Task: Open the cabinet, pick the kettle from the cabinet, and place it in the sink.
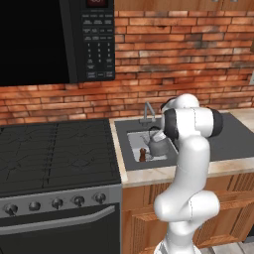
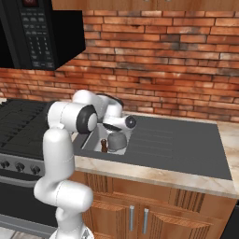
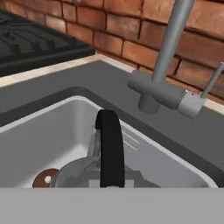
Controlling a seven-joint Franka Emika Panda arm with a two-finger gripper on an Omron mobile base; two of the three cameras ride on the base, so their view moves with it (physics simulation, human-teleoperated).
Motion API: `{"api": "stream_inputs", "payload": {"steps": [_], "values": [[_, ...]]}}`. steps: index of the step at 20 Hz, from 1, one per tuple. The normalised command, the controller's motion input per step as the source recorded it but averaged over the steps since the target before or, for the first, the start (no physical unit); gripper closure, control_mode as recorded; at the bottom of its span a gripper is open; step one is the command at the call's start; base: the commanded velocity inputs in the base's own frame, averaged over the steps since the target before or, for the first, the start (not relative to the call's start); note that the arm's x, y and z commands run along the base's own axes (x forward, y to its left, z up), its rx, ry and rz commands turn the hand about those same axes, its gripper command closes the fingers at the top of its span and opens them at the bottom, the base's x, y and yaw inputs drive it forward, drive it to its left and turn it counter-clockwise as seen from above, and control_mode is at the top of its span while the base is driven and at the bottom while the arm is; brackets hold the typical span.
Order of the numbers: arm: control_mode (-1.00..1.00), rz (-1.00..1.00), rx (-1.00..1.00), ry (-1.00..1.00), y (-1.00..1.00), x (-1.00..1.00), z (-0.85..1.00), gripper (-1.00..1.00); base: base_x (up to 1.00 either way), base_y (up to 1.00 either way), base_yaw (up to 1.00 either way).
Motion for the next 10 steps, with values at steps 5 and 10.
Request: {"api": "stream_inputs", "payload": {"steps": [5, 10], "values": [[-1.0, -0.23, -0.04, 0.0, 0.05, 0.07, -0.18, 1.0, 0.0, 0.0, 0.0], [-1.0, -0.21, -0.01, 0.0, 0.02, 0.1, -0.16, 1.0, 0.0, 0.0, 0.0]]}}
